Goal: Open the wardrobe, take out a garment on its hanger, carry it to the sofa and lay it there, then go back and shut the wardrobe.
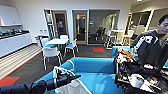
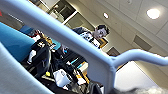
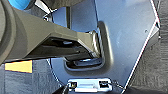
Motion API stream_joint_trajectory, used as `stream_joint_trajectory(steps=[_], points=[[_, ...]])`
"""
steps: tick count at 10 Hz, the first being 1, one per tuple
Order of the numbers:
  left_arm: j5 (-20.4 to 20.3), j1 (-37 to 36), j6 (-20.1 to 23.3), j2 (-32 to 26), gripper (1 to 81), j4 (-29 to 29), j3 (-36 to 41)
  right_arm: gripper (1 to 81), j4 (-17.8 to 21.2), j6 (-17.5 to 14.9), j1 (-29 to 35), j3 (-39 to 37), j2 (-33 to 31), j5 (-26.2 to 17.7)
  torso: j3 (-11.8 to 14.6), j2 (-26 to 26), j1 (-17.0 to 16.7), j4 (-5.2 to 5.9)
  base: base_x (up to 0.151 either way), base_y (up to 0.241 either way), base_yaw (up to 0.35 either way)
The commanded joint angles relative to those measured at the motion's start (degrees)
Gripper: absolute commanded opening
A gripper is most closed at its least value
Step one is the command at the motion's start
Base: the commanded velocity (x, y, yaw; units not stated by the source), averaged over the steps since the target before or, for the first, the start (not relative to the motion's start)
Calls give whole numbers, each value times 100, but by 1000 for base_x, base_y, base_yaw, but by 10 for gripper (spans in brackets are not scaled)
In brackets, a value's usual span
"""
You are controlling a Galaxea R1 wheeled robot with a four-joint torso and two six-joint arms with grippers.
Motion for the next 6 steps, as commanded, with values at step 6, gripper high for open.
stream_joint_trajectory(steps=[6], points=[[-183,-818,74,-56,10,225,216,811,-39,-28,131,104,-30,-336,0,2,6,0,65,0,0]])
